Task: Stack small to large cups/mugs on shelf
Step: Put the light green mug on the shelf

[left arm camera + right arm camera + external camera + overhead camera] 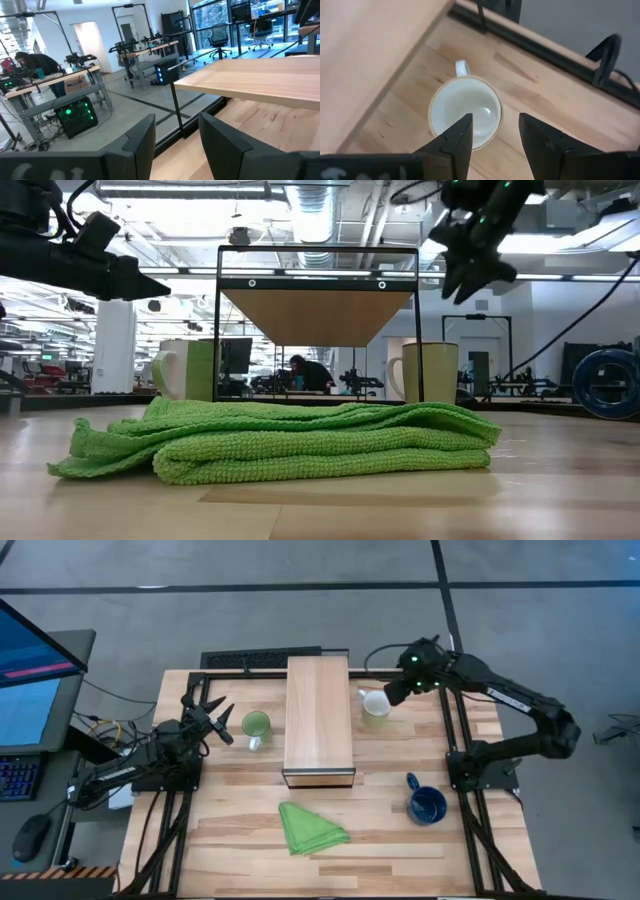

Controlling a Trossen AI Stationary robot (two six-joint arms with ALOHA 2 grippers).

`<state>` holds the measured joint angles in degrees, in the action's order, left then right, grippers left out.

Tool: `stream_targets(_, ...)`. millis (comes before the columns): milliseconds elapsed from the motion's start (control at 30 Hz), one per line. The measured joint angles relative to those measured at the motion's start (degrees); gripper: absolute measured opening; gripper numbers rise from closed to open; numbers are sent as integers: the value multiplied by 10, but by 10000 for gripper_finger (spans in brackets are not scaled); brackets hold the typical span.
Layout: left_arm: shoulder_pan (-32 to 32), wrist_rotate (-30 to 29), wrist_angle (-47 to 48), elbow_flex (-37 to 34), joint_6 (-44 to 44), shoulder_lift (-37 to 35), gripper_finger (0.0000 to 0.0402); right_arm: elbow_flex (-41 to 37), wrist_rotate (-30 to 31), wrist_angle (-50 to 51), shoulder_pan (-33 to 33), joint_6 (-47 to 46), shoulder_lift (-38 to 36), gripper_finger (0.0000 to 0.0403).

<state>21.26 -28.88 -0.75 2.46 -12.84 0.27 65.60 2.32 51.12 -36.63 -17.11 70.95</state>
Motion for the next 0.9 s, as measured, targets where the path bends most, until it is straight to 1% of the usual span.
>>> stream_targets(167, 0, 0, 0, 0, 0, 0, 144, 0, 0, -6, 6, -9, 49, 182)
stream_targets(400, 0, 0, 0, 0, 0, 0, 144, 0, 0, -6, 6, -9, 98, 182)
stream_targets(900, 0, 0, 2, 0, 0, 0, 144, -1, 1, -6, 6, -9, 172, 182)
